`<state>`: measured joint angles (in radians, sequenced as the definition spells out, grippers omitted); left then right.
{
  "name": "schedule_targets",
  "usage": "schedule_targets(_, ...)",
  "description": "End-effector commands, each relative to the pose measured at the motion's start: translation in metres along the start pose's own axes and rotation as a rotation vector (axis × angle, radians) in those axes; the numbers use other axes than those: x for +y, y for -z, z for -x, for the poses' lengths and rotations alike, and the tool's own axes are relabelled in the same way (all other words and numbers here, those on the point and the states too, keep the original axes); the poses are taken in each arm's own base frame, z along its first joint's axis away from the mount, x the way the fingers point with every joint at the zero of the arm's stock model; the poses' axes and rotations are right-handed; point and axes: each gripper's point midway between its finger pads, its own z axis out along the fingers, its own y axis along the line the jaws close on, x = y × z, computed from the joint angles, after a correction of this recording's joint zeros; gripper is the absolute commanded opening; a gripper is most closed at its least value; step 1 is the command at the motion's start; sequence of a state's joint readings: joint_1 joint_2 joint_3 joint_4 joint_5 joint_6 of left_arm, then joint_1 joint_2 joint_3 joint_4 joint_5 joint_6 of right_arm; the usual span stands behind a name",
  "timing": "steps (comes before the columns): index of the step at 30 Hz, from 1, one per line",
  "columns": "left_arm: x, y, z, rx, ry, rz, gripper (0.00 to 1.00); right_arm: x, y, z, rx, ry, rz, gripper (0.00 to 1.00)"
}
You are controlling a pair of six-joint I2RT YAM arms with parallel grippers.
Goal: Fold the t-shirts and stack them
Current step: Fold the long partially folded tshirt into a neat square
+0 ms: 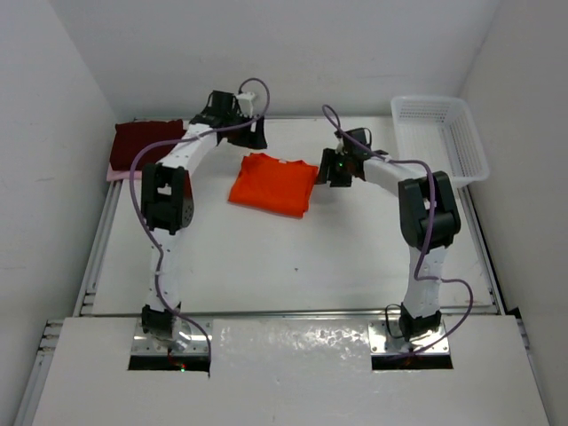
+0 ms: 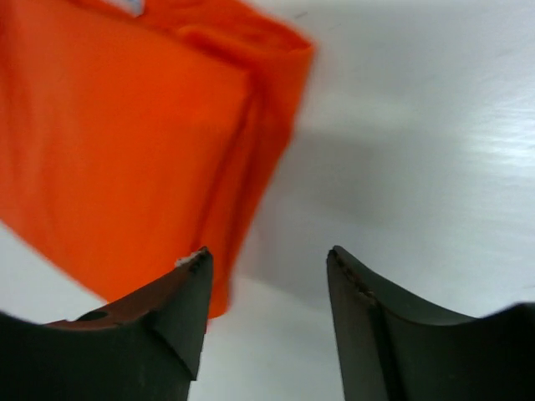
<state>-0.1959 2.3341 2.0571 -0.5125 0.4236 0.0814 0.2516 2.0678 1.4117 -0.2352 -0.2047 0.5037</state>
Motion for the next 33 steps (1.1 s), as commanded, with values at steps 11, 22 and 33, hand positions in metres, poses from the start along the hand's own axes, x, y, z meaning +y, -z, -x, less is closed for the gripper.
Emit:
schedule_targets(11,0.025,0.038,-0.033,0.092,-0.018,0.025,0.68,0.050,-0.010,-0.020,0.035,-0.142,0.128,0.76)
schedule_targets(22,0.030,0.005,-0.120,0.268,0.124,-0.027,0.53,0.034,-0.036,-0.052,0.122,-0.130,0.047,0.51)
schedule_targets(33,0.039,0.033,-0.156,0.292,0.186,-0.049,0.11,0.028,-0.047,-0.060,0.160,-0.097,0.043,0.00)
